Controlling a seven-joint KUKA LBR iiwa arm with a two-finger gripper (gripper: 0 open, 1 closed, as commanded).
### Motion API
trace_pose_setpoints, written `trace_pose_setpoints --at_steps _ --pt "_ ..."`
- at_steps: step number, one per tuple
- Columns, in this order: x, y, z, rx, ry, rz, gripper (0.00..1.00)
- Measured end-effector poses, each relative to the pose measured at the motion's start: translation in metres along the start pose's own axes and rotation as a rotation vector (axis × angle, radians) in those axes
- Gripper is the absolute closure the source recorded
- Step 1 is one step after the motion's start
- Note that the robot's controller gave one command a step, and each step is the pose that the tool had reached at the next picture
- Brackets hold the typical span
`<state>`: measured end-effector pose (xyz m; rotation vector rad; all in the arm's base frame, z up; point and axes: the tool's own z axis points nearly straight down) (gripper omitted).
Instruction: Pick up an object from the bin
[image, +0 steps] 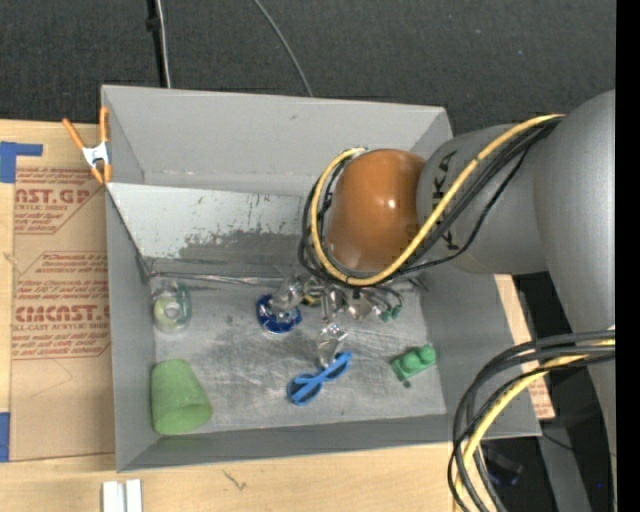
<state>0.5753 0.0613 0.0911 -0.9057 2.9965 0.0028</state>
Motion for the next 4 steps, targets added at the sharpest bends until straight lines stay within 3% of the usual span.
trace_pose_setpoints --at_steps 1,2,3,4 --pt "0.047 0.013 -0.004 -0.002 0.007 -0.044 0.0" --pt "0.028 0.063 0.01 0.017 -0.018 -0.097 0.0" --pt "0.022 0.066 0.006 0.014 -0.04 -0.1 1.0" --pt "0.011 0.062 -0.115 0.002 0.0 -0.111 1.0"
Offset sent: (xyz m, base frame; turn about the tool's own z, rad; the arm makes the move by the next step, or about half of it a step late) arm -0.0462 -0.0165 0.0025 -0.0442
